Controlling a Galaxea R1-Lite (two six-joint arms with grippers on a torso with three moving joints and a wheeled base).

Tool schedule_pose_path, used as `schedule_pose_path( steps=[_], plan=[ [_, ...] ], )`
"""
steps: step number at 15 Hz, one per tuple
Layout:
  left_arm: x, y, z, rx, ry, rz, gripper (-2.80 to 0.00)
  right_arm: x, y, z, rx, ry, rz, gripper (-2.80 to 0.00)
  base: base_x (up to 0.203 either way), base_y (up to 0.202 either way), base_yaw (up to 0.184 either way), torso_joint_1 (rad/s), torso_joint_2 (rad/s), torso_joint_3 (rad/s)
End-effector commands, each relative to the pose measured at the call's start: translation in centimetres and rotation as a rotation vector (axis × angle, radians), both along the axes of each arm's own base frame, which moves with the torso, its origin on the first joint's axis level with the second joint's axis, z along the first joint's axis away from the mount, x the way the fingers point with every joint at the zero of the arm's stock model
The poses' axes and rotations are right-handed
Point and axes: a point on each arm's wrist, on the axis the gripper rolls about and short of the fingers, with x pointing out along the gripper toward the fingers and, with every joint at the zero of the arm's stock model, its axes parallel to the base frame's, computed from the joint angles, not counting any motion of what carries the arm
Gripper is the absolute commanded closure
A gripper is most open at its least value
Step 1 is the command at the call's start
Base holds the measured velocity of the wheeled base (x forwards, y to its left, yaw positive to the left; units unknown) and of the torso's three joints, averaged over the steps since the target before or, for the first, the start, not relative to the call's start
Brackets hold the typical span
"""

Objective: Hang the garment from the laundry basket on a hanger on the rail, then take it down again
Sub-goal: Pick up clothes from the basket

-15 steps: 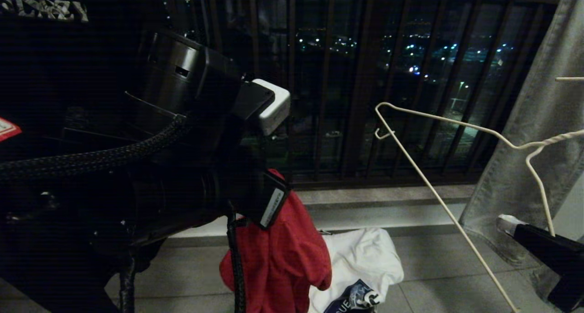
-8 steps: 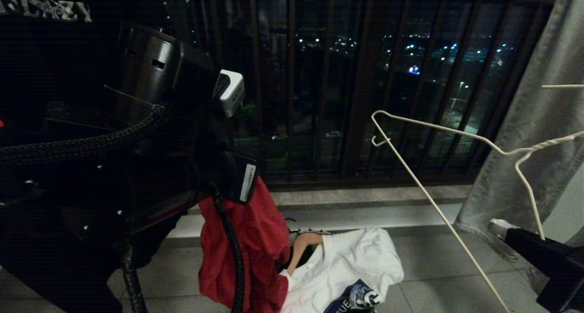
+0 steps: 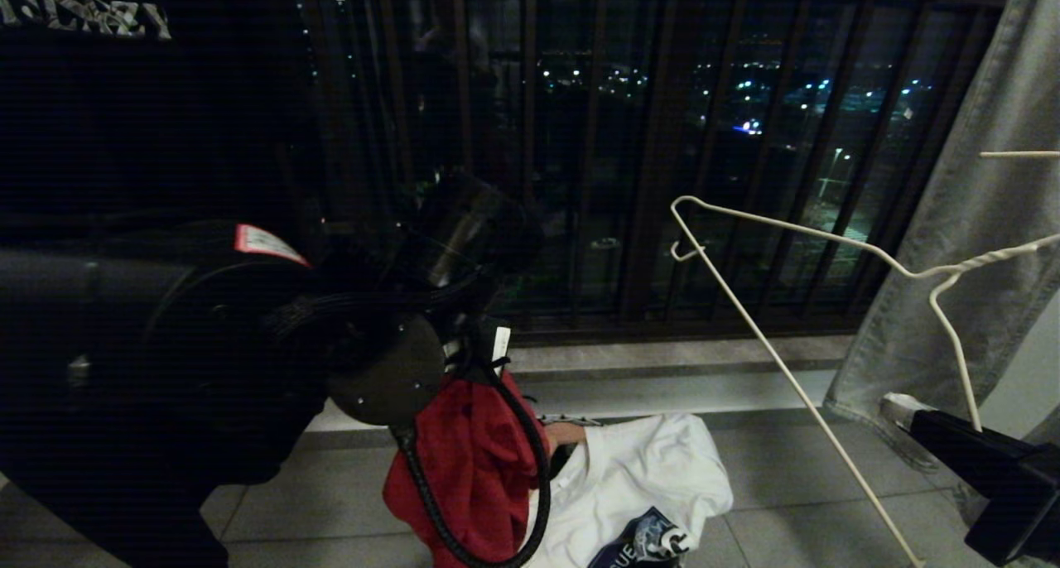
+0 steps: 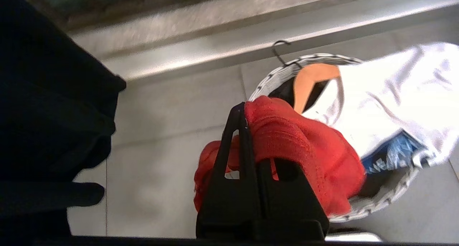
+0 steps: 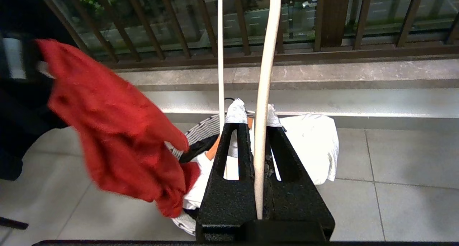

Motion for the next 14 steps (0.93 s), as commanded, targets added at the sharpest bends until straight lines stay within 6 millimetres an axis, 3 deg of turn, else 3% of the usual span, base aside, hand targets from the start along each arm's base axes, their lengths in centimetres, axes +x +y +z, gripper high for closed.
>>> schedule_pose_path(
  steps=[1, 9, 14],
  plan=[
    [2.2, -2.2, -2.9, 0.053, 0.066, 0.032, 0.00, 0.0, 0.0, 0.3, 0.012, -0.011, -0.003, 0.00, 0.000, 0.000, 0.000, 0.000, 0.00, 0.000],
    [4.9, -6.2, -13.1, 0.143, 0.225, 0.084, 0.00, -0.3, -0.3, 1.0, 0.049, -0.051, -0.012, 0.00, 0.000, 0.000, 0.000, 0.000, 0.00, 0.000],
    [4.3, -8.3, -18.4, 0.234, 0.299, 0.039, 0.00, -0.3, -0.4, 1.2, 0.054, -0.058, -0.017, 0.00, 0.000, 0.000, 0.000, 0.000, 0.00, 0.000]
  ],
)
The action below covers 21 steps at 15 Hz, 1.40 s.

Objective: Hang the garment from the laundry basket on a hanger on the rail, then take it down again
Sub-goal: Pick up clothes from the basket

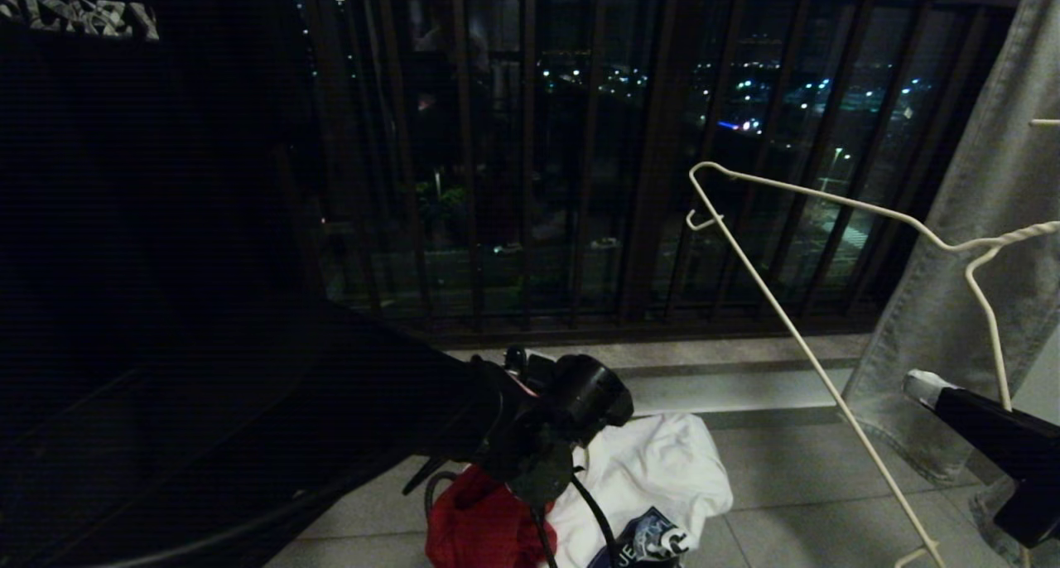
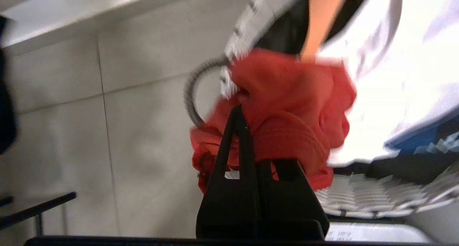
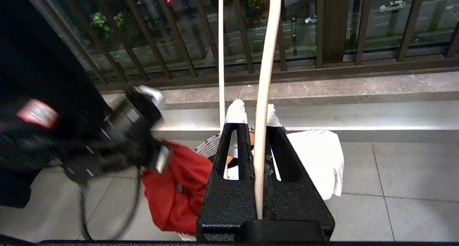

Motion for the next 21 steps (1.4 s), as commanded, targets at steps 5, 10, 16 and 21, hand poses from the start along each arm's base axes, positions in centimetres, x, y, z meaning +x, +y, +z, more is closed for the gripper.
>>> schedule_pose_path(
  steps=[5, 10, 16, 21],
  plan=[
    [-1.0, -1.1, -5.0, 0.126, 0.087, -0.033, 0.00, 0.1, 0.1, -0.1, -0.001, 0.006, -0.004, 0.00, 0.000, 0.000, 0.000, 0.000, 0.00, 0.000],
    [-1.0, -1.5, -6.1, 0.161, 0.120, -0.038, 0.00, 0.5, 0.4, -0.7, -0.021, 0.034, -0.006, 0.00, 0.000, 0.000, 0.000, 0.000, 0.00, 0.000],
    [-2.0, 0.6, 0.4, 0.088, 0.068, 0.014, 0.00, 0.5, 0.4, -0.8, -0.030, 0.037, -0.004, 0.00, 0.000, 0.000, 0.000, 0.000, 0.00, 0.000],
    [-3.8, 3.0, 6.0, 0.040, 0.013, 0.047, 0.00, 0.5, 0.4, -1.0, -0.034, 0.044, -0.001, 0.00, 0.000, 0.000, 0.000, 0.000, 0.00, 0.000]
  ],
)
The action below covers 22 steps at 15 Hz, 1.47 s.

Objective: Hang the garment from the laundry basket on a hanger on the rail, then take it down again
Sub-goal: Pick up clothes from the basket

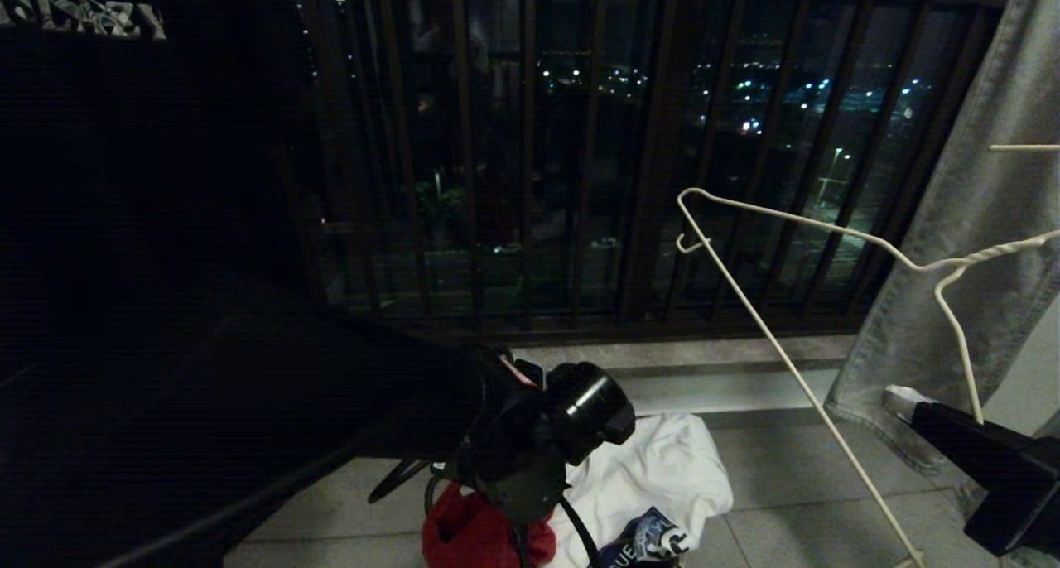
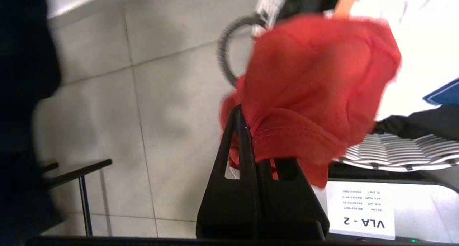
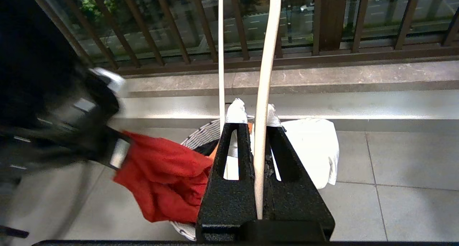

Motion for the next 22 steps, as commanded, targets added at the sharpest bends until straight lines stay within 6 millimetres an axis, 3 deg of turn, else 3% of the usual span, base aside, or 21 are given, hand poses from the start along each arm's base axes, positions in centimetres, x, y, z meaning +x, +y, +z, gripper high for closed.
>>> schedule_pose_path(
  steps=[1, 6, 15, 22],
  plan=[
    [-0.8, 1.2, 3.0, -0.034, -0.055, 0.013, 0.00, 0.0, 0.0, 0.0, 0.001, 0.001, 0.000, 0.00, 0.000, 0.000, 0.000, 0.000, 0.00, 0.000],
    [-0.3, 2.1, 3.1, -0.034, -0.063, 0.050, 0.00, 0.3, 0.3, -0.7, -0.029, 0.030, 0.005, 0.00, 0.000, 0.000, 0.000, 0.000, 0.00, 0.000],
    [1.1, 2.1, 9.4, -0.154, -0.246, 0.088, 0.00, 0.2, 0.3, -1.2, -0.056, 0.041, 0.046, 0.00, 0.000, 0.000, 0.000, 0.000, 0.00, 0.000],
    [1.4, 2.3, 10.4, -0.109, -0.283, 0.123, 0.00, -0.2, 0.6, -2.1, -0.086, 0.068, 0.160, 0.00, 0.000, 0.000, 0.000, 0.000, 0.00, 0.000]
  ],
)
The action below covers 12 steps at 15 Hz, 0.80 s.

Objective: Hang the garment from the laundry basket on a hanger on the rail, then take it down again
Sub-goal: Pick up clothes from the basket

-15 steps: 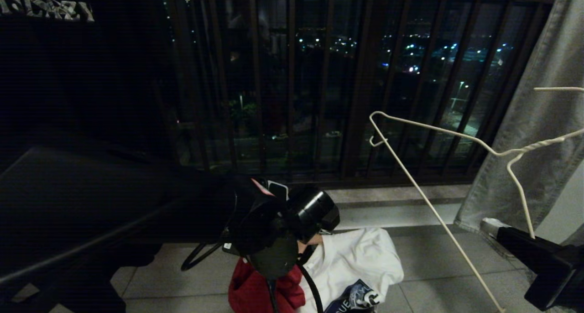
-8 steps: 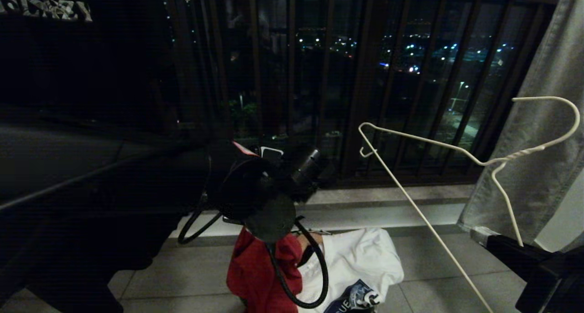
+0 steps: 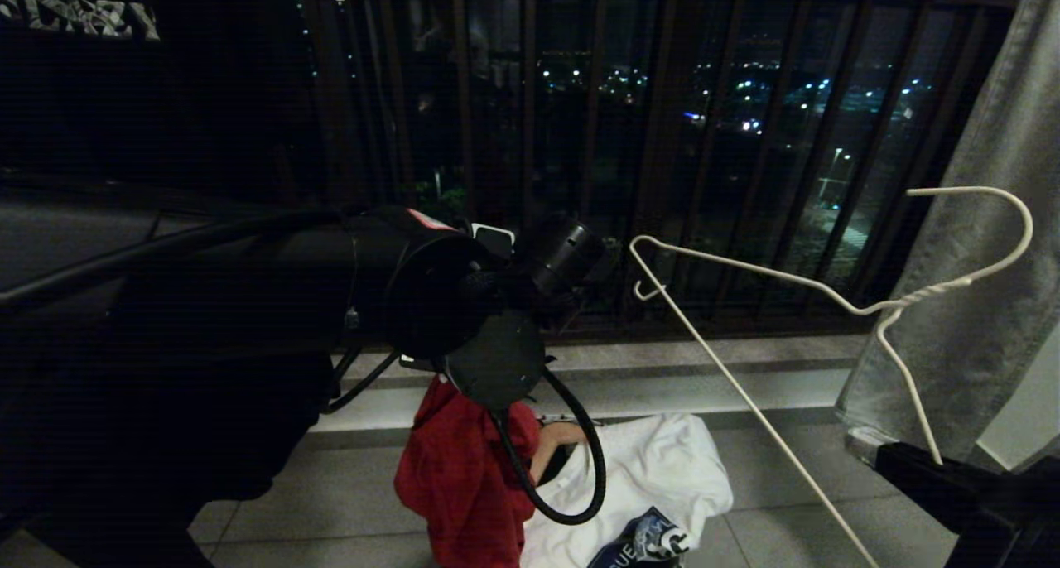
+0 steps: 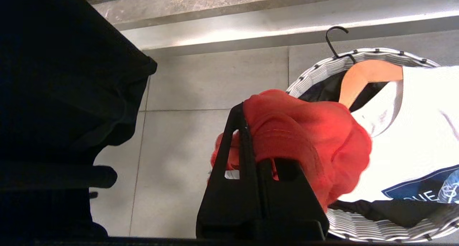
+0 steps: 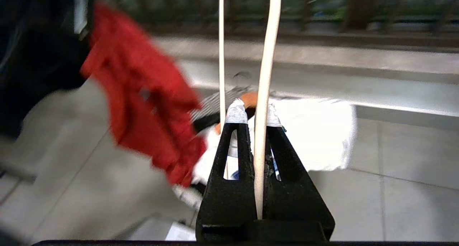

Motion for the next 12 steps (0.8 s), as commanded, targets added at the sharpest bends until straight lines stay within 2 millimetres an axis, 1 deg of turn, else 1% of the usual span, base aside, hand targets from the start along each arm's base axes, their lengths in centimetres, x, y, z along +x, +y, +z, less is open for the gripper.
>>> schedule_pose_path(
  steps=[1, 4, 6, 9, 12],
  plan=[
    [0.4, 0.5, 0.1, 0.000, -0.004, 0.022, 0.00, -0.1, 0.1, -0.7, -0.025, 0.019, 0.065, 0.00, 0.000, 0.000, 0.000, 0.000, 0.00, 0.000],
    [0.8, 1.7, 0.5, 0.018, 0.001, 0.061, 0.00, -0.4, 0.0, -1.3, -0.142, 0.022, 0.106, 0.00, 0.000, 0.000, 0.000, 0.000, 0.00, 0.000],
    [1.5, 2.8, 0.8, 0.049, -0.044, 0.135, 0.00, -1.0, -0.5, -1.1, -0.191, 0.044, 0.139, 0.00, 0.000, 0.000, 0.000, 0.000, 0.00, 0.000],
    [1.4, 3.8, 1.6, 0.049, -0.069, 0.169, 0.00, -2.8, -1.7, -0.6, -0.237, 0.086, 0.239, 0.00, 0.000, 0.000, 0.000, 0.000, 0.00, 0.000],
    [1.2, 4.0, 2.0, 0.041, -0.077, 0.170, 0.00, -4.8, -2.8, 0.6, -0.264, 0.131, 0.400, 0.00, 0.000, 0.000, 0.000, 0.000, 0.00, 0.000]
  ],
)
